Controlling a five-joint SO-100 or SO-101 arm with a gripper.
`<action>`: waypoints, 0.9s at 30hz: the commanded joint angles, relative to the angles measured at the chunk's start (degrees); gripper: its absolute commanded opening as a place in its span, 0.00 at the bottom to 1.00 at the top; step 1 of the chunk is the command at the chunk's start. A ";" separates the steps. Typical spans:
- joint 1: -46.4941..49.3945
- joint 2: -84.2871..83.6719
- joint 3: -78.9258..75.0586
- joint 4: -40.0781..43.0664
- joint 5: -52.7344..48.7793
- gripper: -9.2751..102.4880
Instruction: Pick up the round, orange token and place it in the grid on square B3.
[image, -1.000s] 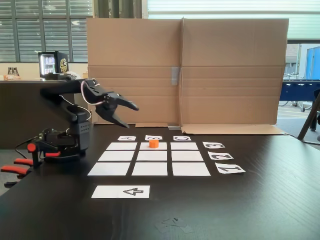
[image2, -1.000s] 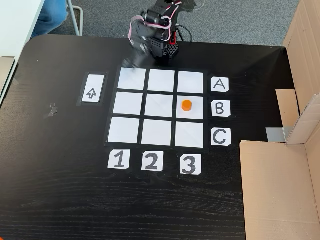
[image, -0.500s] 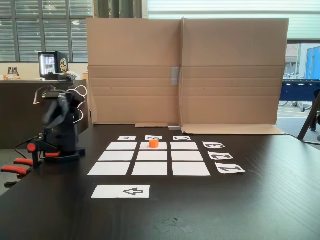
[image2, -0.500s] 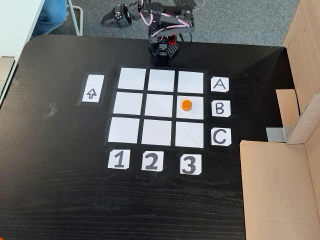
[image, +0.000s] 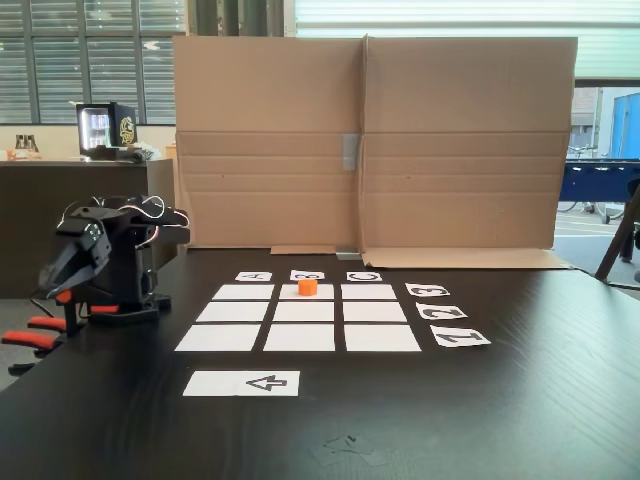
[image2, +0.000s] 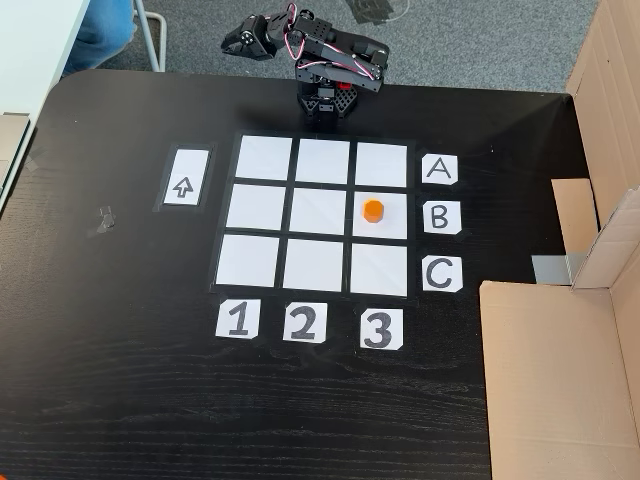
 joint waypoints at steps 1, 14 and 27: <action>4.66 1.14 -0.18 0.62 0.53 0.08; 6.42 1.32 -0.18 0.62 3.43 0.08; 6.42 1.32 -0.09 0.62 3.34 0.08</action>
